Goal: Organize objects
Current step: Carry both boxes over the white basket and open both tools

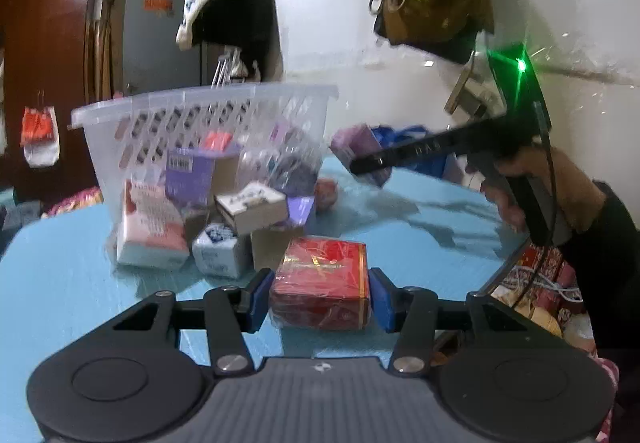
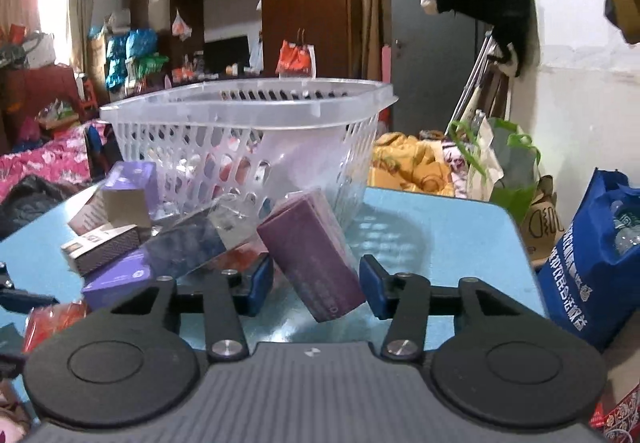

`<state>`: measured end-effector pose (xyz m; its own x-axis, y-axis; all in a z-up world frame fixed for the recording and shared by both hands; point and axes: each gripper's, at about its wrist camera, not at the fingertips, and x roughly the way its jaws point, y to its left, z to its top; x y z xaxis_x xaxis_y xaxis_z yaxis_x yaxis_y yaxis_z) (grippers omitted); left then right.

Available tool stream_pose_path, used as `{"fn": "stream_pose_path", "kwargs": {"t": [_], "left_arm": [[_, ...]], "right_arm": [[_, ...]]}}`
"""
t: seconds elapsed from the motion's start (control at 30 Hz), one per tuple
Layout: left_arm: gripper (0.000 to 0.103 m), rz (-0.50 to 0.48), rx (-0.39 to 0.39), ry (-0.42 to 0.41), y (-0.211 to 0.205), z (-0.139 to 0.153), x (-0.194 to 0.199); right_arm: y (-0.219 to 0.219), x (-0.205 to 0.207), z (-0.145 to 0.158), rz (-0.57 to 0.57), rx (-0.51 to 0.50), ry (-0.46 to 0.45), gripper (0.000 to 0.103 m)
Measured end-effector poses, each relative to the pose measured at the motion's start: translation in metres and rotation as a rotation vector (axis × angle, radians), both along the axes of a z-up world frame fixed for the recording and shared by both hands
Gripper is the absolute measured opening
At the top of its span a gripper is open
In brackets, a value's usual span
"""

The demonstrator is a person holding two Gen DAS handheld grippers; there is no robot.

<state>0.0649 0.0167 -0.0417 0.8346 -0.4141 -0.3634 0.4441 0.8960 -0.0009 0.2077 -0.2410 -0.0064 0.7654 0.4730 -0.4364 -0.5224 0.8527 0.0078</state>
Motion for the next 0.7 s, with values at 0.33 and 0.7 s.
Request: {"fn": "stream_pose_path", "kwargs": {"t": [0.33, 0.7], "left_arm": [[0.054, 0.091, -0.117, -0.174, 0.035, 0.038, -0.029], [0.054, 0.230, -0.161, -0.173, 0.039, 0.134, 0.125]], "right_arm": [[-0.017, -0.029, 0.019, -0.006, 0.114, -0.081, 0.049], [0.066, 0.027, 0.096, 0.025, 0.091, -0.211, 0.049]]}}
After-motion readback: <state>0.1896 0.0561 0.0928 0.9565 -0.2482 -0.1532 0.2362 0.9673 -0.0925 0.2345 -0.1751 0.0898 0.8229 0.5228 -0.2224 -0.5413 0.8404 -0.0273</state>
